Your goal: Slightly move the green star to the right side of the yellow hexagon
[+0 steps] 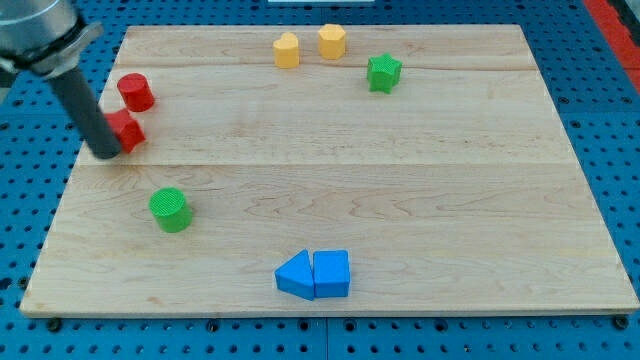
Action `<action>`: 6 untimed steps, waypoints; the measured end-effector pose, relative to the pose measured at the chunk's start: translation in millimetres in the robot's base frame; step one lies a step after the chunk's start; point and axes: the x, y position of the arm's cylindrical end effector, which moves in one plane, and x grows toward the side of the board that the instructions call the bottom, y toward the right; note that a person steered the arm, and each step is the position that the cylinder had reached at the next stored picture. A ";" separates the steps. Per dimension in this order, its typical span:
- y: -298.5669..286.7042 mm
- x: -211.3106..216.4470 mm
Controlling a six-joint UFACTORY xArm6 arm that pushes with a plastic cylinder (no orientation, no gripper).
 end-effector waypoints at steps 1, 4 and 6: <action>5.4 -0.4; 125.3 -7.3; 136.6 -7.3</action>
